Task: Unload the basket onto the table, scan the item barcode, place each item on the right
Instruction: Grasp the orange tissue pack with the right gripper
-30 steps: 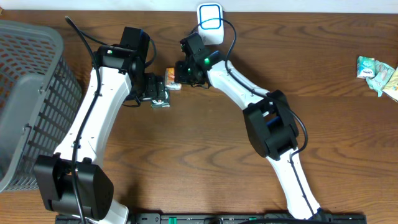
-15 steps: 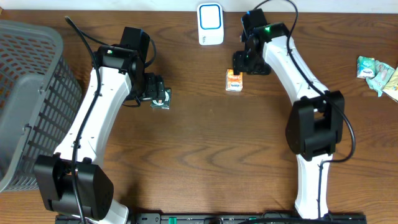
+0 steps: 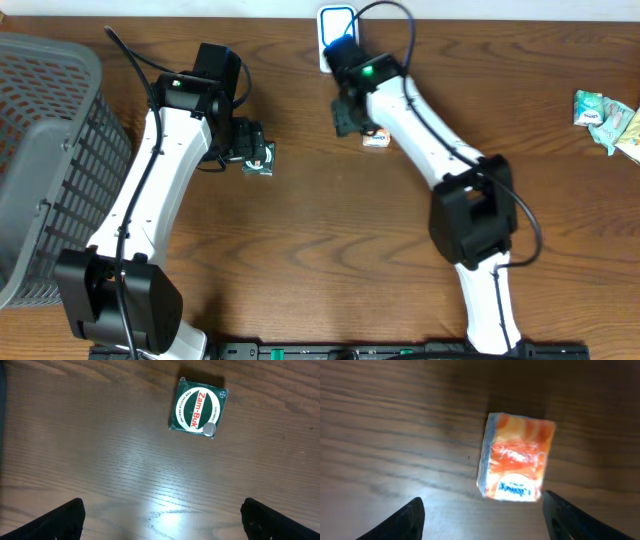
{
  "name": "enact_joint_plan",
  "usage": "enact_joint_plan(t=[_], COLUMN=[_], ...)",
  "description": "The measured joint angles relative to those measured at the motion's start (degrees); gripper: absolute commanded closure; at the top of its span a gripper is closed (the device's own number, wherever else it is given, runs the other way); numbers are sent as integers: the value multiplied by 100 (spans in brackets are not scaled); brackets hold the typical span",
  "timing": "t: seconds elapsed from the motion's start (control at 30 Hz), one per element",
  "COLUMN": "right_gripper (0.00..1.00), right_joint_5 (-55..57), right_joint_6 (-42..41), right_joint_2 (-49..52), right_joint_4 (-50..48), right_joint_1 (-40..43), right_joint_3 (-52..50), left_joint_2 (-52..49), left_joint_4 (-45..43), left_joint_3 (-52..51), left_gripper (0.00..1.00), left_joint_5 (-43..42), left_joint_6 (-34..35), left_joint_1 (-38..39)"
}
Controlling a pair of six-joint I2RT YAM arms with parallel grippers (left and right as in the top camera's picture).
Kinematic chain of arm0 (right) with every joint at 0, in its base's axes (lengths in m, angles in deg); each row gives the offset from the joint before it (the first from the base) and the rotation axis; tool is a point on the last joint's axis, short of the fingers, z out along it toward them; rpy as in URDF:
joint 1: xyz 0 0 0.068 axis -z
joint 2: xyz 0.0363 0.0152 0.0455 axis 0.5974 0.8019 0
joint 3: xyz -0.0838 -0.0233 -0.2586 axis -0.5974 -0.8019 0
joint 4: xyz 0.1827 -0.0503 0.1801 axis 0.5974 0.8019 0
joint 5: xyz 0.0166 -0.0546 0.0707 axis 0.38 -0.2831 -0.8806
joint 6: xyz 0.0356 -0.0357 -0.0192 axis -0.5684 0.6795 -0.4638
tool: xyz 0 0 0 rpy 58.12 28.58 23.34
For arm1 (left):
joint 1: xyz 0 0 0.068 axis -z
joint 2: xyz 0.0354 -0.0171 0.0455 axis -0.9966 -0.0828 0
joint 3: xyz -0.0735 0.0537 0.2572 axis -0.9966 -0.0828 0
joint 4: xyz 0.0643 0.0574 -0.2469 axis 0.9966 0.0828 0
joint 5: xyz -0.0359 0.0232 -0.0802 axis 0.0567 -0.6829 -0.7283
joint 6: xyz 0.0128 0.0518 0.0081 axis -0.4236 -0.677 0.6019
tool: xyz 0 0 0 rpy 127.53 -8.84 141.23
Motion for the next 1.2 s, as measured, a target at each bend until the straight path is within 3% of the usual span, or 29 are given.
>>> enact_joint_plan(t=[0.13,0.3,0.33,0.37,0.53,0.7,0.83,0.97,1.03,1.2], right_gripper=[35,71,89,98,99,99,99,99,99,99], right_joint_5=[321,568,636,675,522,-455,-1869,-4190,-5523,-6789], right_joint_6=[-87,-157,-168,-175,-138,181,697,1484,1943,2323], right_joint_2=[501,662,675,675,684,750,752,750,737,739], right_joint_4=[-63,-76,-66,-55,170,634,990,1086,1010,570], right_joint_1=[-76,-68,-55,-33,20,238,490,935,1222,1685], right_joint_3=[-7,2,2,2,153,645,1204,1303,984,-103], left_joint_2=[0,0,0,0,0,0,0,0,0,0], left_joint_4=[2,0,0,0,2,0,0,0,2,2], left_joint_3=[0,0,0,0,0,0,0,0,0,0], left_gripper=[3,2,2,2,2,2,2,2,2,3], left_joint_5=[-2,-2,0,0,-2,0,-2,0,-2,-2], left_joint_6=[0,0,0,0,0,0,0,0,0,0], left_joint_1=[0,0,0,0,0,0,0,0,0,0])
